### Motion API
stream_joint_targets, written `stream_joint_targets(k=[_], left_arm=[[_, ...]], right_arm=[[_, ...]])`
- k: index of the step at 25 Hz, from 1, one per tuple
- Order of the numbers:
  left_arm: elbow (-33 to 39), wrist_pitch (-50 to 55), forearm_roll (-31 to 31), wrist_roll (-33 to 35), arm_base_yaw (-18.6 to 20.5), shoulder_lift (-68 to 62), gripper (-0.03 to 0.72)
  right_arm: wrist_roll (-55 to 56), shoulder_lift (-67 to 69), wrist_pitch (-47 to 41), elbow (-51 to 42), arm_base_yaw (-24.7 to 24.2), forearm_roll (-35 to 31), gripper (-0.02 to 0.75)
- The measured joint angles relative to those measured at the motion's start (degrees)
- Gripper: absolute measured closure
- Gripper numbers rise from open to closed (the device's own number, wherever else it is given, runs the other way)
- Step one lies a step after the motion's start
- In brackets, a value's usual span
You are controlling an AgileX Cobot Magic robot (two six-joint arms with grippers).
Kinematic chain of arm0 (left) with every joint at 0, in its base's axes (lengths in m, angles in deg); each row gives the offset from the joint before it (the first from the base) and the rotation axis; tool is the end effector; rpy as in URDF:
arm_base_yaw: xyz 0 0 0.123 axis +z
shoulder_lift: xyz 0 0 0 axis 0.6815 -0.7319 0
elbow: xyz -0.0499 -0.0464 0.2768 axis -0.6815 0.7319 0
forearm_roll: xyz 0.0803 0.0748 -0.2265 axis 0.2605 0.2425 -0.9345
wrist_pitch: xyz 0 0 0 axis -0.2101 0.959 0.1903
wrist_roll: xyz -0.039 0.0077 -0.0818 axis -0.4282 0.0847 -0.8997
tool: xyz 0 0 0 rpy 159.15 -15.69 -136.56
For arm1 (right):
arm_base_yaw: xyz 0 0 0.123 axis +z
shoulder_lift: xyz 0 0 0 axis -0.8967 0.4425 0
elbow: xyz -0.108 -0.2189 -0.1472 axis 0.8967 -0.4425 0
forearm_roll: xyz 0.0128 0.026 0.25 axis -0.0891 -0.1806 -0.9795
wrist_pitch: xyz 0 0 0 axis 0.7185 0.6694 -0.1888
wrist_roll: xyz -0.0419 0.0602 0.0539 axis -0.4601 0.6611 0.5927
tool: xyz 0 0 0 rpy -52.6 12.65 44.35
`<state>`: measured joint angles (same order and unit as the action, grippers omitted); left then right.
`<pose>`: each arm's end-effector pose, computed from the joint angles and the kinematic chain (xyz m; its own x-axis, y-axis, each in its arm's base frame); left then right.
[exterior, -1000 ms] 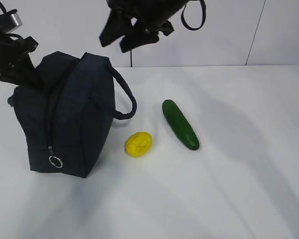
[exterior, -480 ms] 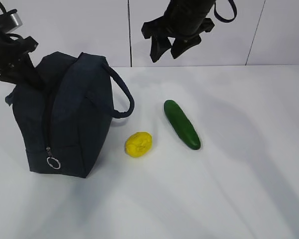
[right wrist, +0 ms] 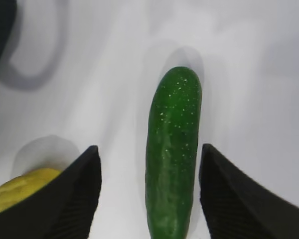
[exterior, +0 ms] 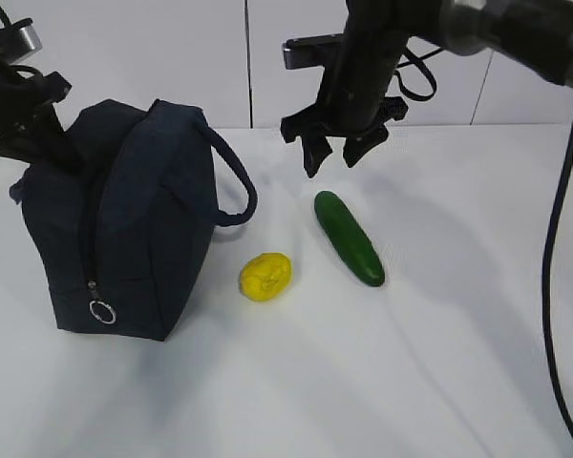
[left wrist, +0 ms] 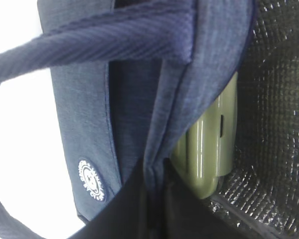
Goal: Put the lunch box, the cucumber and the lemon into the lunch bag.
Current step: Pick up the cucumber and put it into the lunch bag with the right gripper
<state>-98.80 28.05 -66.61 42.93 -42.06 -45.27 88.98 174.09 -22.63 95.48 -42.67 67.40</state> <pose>0.4085 -0.0415 0.2435 -0.9821 0.0381 -0.1846 0.1290 0.8500 -0.5108 0.4720 0.1854 0.2292 -0.8974 -0.3099 -0.3140 -0.3403 0.9392 0.0455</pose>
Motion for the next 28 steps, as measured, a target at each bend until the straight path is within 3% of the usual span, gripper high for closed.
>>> stream_joint_targets(k=[18,28], left_arm=[[0.00,0.00,0.52,0.44,0.00,0.00,0.703],[0.00,0.00,0.86,0.53,0.00,0.00,0.703]], right_arm=[[0.68,7.14,0.48,0.00,-0.70,-0.23,0.271],[0.68,8.07,0.57,-0.11,-4.15,-1.82,0.271]])
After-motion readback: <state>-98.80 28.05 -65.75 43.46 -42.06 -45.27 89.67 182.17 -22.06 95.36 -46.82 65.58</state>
